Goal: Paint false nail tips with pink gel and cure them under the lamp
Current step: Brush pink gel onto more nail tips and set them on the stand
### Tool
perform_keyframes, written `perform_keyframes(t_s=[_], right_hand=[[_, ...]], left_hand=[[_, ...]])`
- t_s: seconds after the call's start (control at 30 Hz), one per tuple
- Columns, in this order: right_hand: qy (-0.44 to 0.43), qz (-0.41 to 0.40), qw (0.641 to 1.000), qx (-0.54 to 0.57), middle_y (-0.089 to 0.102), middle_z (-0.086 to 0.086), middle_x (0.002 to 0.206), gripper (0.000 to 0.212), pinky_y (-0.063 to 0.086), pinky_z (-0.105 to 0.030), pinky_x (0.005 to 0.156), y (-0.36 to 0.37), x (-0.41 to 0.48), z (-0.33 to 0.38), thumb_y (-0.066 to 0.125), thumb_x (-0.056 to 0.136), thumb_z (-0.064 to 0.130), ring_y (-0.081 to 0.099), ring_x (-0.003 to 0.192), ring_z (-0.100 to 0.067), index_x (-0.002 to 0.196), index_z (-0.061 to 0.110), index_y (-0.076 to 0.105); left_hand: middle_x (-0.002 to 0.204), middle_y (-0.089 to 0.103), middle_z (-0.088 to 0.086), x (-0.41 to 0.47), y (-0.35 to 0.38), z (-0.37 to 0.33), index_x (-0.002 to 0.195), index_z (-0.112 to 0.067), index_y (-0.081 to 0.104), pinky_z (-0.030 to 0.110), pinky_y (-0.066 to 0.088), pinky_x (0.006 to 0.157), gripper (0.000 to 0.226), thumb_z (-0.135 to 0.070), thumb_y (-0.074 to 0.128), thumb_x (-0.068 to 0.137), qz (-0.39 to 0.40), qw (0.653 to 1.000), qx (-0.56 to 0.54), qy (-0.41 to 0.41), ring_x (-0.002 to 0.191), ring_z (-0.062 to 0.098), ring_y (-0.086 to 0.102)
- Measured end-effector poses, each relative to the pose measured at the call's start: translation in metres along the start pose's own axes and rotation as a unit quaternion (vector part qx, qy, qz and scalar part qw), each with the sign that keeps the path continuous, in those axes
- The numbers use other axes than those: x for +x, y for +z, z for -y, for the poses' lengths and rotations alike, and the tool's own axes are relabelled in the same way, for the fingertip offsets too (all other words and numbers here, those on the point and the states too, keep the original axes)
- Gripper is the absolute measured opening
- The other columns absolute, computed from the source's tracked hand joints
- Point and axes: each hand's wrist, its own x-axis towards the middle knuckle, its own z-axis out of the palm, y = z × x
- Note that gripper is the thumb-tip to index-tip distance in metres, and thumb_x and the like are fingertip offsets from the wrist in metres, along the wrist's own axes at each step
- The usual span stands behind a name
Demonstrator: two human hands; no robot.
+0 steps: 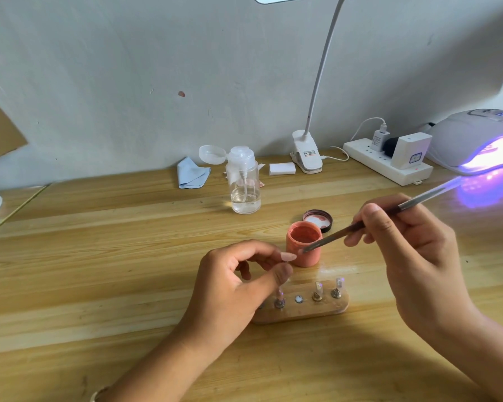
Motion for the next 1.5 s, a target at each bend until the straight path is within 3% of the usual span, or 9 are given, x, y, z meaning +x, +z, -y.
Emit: perform_keyframes(t_s=[0.23,0.47,0.67,0.77,0.9,1.13,1.23,1.33,1.5], right_hand=[[0.000,0.049,0.997,0.052,0.072,-0.001,0.074,0.019,0.049,-0.015,0.076,0.0053,-0.0037,0.0014,0.053,0.099,0.020,0.066,0.076,-0.006,0.092,0.004,0.062],[0.003,-0.004,0.999,0.049,0.067,0.001,0.066,0.018,0.048,-0.016,0.073,0.0010,0.0003,0.0013,0.058,0.095,0.026,0.063,0.068,-0.008,0.084,0.013,0.063],[-0.021,0.062,0.998,0.026,0.072,0.003,0.077,0.021,0.048,-0.017,0.080,0.0036,-0.0058,-0.0001,0.055,0.103,0.026,0.068,0.078,-0.012,0.093,0.009,0.064],[-0.021,0.035,0.999,0.000,0.070,0.004,0.075,0.018,0.047,-0.019,0.080,0.0013,-0.0042,-0.0008,0.057,0.100,0.029,0.066,0.076,-0.015,0.087,0.019,0.065],[-0.028,0.000,1.000,0.004,0.067,0.004,0.073,0.025,0.047,-0.021,0.076,-0.0001,-0.0014,0.0010,0.060,0.098,0.040,0.063,0.071,-0.014,0.084,0.019,0.063],[-0.048,0.028,0.998,0.001,0.070,0.009,0.079,0.023,0.048,-0.017,0.081,0.0042,-0.0061,0.0041,0.055,0.103,0.030,0.068,0.079,-0.011,0.093,0.011,0.062],[-0.047,-0.004,0.999,0.007,0.068,0.010,0.074,0.018,0.048,-0.016,0.077,0.0033,-0.0045,0.0036,0.052,0.103,0.023,0.065,0.075,-0.006,0.092,0.012,0.061],[-0.034,-0.033,0.999,0.004,0.068,0.008,0.071,0.020,0.047,-0.020,0.073,0.0020,-0.0021,0.0029,0.052,0.101,0.028,0.063,0.072,-0.009,0.089,0.014,0.060],[-0.043,0.038,0.998,0.026,0.069,0.008,0.077,0.017,0.049,-0.018,0.077,0.0049,-0.0059,0.0048,0.052,0.104,0.021,0.066,0.074,-0.009,0.092,0.011,0.060]], left_hand=[[0.084,0.075,-0.012,0.0003,0.0001,0.0022,0.084,-0.029,0.078,0.032,0.047,0.065,0.014,-0.018,0.082,0.076,-0.009,1.000,0.011,0.014,0.081,0.009,0.067],[0.083,0.075,-0.010,0.0005,-0.0002,0.0010,0.083,-0.027,0.078,0.035,0.048,0.066,0.010,-0.020,0.081,0.076,-0.009,1.000,0.010,0.020,0.082,0.012,0.068],[0.079,0.075,-0.008,-0.0001,-0.0002,0.0007,0.081,-0.023,0.077,0.030,0.045,0.065,0.012,-0.014,0.083,0.076,-0.007,1.000,0.002,0.002,0.078,0.007,0.066],[0.080,0.075,-0.006,0.0001,-0.0002,-0.0005,0.082,-0.022,0.078,0.030,0.045,0.064,0.011,-0.013,0.082,0.077,-0.006,1.000,-0.001,-0.002,0.077,0.007,0.065],[0.081,0.075,-0.005,0.0002,0.0001,-0.0011,0.083,-0.022,0.078,0.028,0.045,0.064,0.011,-0.014,0.082,0.077,-0.007,1.000,-0.001,-0.002,0.076,0.006,0.065],[0.079,0.075,-0.005,0.0003,-0.0004,0.0005,0.082,-0.021,0.078,0.024,0.043,0.062,0.012,-0.012,0.082,0.077,-0.003,1.000,-0.006,0.001,0.075,0.008,0.065],[0.081,0.075,-0.008,-0.0001,-0.0004,-0.0004,0.082,-0.022,0.078,0.029,0.046,0.064,0.009,-0.016,0.082,0.076,-0.012,1.000,0.004,0.023,0.079,0.010,0.066],[0.081,0.074,-0.008,0.0001,0.0002,-0.0016,0.081,-0.021,0.077,0.030,0.048,0.064,0.010,-0.025,0.081,0.074,-0.030,0.998,0.013,0.050,0.080,0.014,0.065],[0.082,0.074,-0.008,0.0002,0.0001,0.0020,0.082,-0.022,0.076,0.032,0.046,0.063,0.011,-0.026,0.084,0.075,-0.028,0.997,0.011,0.065,0.080,0.017,0.065]])
